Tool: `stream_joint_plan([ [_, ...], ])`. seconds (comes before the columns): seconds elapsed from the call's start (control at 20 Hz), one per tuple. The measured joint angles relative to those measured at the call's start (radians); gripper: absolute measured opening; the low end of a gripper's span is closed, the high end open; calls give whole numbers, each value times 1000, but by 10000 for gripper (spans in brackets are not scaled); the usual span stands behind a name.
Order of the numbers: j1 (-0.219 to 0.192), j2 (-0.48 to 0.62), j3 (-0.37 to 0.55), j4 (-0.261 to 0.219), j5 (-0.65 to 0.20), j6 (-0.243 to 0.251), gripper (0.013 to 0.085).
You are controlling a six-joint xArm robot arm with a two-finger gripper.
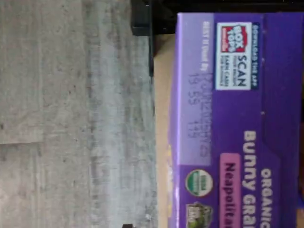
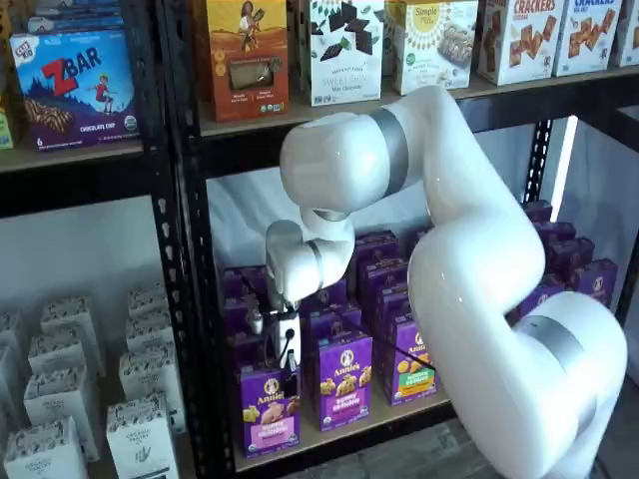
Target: Pick up the purple box with a pink patch in the middle, on the bottom shelf, the first box from the left
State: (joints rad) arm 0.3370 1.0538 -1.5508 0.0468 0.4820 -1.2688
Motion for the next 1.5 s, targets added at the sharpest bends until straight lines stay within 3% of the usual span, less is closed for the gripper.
stream_joint_plan([
  [0.35, -2, 12, -19, 4, 18, -5, 850],
  [0.45, -4, 12, -24, 14, 29, -16, 770],
  [0.5, -5, 11, -23, 16, 30, -18, 770],
  [0.7, -8, 6, -18, 20, 34, -25, 650],
  [1.5, 7, 9, -28, 25, 50, -13, 650],
])
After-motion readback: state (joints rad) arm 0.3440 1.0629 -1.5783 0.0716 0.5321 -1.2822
